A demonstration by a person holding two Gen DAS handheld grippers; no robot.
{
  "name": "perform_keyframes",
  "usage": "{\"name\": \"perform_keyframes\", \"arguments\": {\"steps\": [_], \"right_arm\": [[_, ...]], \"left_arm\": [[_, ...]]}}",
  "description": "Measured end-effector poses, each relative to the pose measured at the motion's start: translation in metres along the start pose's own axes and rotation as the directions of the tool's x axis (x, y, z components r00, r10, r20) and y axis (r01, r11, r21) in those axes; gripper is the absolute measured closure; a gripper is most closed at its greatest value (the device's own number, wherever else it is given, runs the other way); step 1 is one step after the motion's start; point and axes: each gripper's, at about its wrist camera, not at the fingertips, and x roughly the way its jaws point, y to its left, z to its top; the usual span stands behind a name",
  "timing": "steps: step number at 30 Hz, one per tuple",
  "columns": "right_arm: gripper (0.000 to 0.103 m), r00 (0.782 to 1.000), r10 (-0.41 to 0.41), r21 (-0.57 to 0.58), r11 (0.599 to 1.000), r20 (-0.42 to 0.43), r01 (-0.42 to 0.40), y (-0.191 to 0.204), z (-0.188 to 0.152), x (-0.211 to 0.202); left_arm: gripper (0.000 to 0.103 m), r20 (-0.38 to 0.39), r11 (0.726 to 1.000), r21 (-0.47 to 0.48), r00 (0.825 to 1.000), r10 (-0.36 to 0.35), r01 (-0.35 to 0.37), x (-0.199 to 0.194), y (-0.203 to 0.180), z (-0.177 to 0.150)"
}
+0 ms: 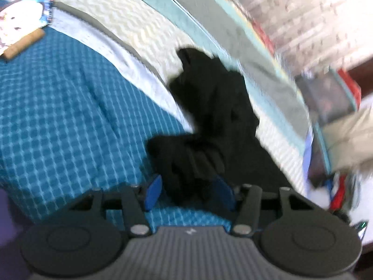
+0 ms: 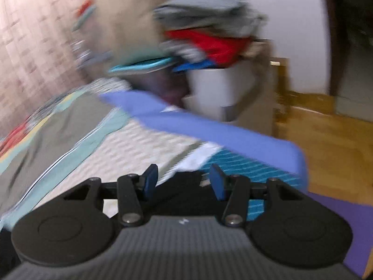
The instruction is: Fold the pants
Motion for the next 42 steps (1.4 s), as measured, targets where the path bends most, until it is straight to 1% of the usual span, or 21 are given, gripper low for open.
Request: {"name": "perform_keyframes", "arguments": {"steps": [4, 8, 10, 12, 15, 16, 18, 19, 22, 23, 26, 27, 28, 31, 33, 34, 35, 36, 37, 38, 42], "right_arm": [[0.051, 0.963, 0.214, -0.139, 0.961, -0.162, -0.238, 0.079, -0.032, 0.012], [0.051, 0.846, 0.412, -0.273, 0.817, -0.338, -0.507, 0.194, -0.072, -0.002], [0.051, 0.757, 0.494, -0.354, 0.679, -0.428, -0.643, 0.259, -0.097, -0.022], [0.05, 0.667, 0.537, -0.453, 0.489, -0.516, -0.745, 0.325, -0.125, -0.047], [0.046, 0.572, 0.523, -0.543, 0.227, -0.633, -0.808, 0.403, -0.174, -0.068], [0.044, 0.564, 0.494, -0.563, 0.169, -0.662, -0.809, 0.425, -0.188, -0.064], [0.041, 0.591, 0.402, -0.617, 0.078, -0.7, -0.783, 0.462, -0.223, -0.044], [0.041, 0.625, 0.345, -0.653, 0.045, -0.7, -0.756, 0.475, -0.242, -0.033], [0.048, 0.771, 0.22, -0.791, -0.007, -0.598, -0.612, 0.493, -0.282, 0.012], [0.064, 0.758, 0.209, -0.773, 0.019, -0.618, -0.635, 0.491, -0.279, 0.026], [0.083, 0.636, 0.291, -0.593, 0.228, -0.715, -0.772, 0.496, -0.241, 0.035], [0.084, 0.571, 0.36, -0.509, 0.26, -0.738, -0.821, 0.498, -0.226, 0.033], [0.084, 0.484, 0.452, -0.394, 0.282, -0.749, -0.875, 0.502, -0.204, 0.031], [0.085, 0.228, 0.677, -0.065, 0.257, -0.7, -0.964, 0.509, -0.17, 0.023], [0.081, 0.089, 0.745, 0.131, 0.232, -0.661, -0.964, 0.518, -0.165, 0.031], [0.079, 0.079, 0.753, 0.171, 0.248, -0.653, -0.953, 0.52, -0.169, 0.036], [0.059, 0.127, 0.739, 0.146, 0.293, -0.662, -0.945, 0.525, -0.178, 0.043], [0.04, 0.229, 0.696, 0.064, 0.368, -0.68, -0.927, 0.531, -0.186, 0.051], [0.041, 0.333, 0.646, -0.03, 0.433, -0.687, -0.901, 0.534, -0.194, 0.057], [0.041, 0.39, 0.613, -0.086, 0.464, -0.688, -0.881, 0.532, -0.2, 0.064], [0.044, 0.477, 0.627, -0.061, 0.566, -0.616, -0.822, 0.504, -0.178, 0.107]], "left_arm": [[0.048, -0.016, 0.996, -0.083, 1.0, 0.007, -0.009, 0.016, 0.019, 0.015], [0.044, -0.1, 0.986, -0.162, 0.994, -0.043, 0.026, 0.054, 0.039, 0.015], [0.043, -0.118, 0.985, -0.165, 0.99, -0.073, 0.053, 0.069, 0.04, 0.012], [0.043, -0.14, 0.984, -0.161, 0.985, -0.1, 0.077, 0.079, 0.033, 0.008], [0.05, -0.159, 0.985, -0.139, 0.98, -0.122, 0.1, 0.091, 0.029, -0.006], [0.053, -0.164, 0.987, -0.126, 0.979, -0.119, 0.099, 0.092, 0.027, -0.008], [0.075, -0.174, 0.99, -0.089, 0.977, -0.122, 0.108, 0.096, 0.023, -0.013], [0.079, -0.179, 0.991, -0.069, 0.976, -0.122, 0.111, 0.096, 0.023, -0.015], [0.091, -0.159, 0.995, 0.018, 0.983, -0.091, 0.095, 0.094, 0.013, -0.03], [0.092, -0.142, 0.994, 0.064, 0.987, -0.078, 0.088, 0.089, 0.008, -0.032], [0.094, -0.015, 0.965, 0.253, 0.998, -0.063, 0.065, 0.061, -0.009, -0.043], [0.094, 0.027, 0.953, 0.3, 0.998, -0.058, 0.047, 0.052, -0.013, -0.047], [0.094, 0.075, 0.937, 0.348, 0.995, -0.057, 0.028, 0.04, -0.016, -0.052], [0.094, 0.17, 0.903, 0.428, 0.984, -0.058, -0.02, 0.013, -0.014, -0.066], [0.093, 0.218, 0.885, 0.459, 0.976, -0.024, -0.081, 0.003, -0.01, -0.081], [0.092, 0.232, 0.875, 0.47, 0.973, 0.004, -0.116, 0.002, -0.008, -0.088], [0.087, 0.228, 0.864, 0.481, 0.973, 0.038, -0.147, 0.003, -0.004, -0.095], [0.086, 0.205, 0.862, 0.481, 0.976, 0.07, -0.163, 0.006, 0.001, -0.102], [0.085, 0.17, 0.87, 0.466, 0.982, 0.088, -0.159, 0.007, 0.008, -0.107], [0.083, 0.142, 0.883, 0.448, 0.986, 0.088, -0.143, 0.006, 0.015, -0.108], [0.06, 0.172, 0.912, 0.398, 0.985, 0.028, -0.096, -0.025, 0.036, -0.093]]}}
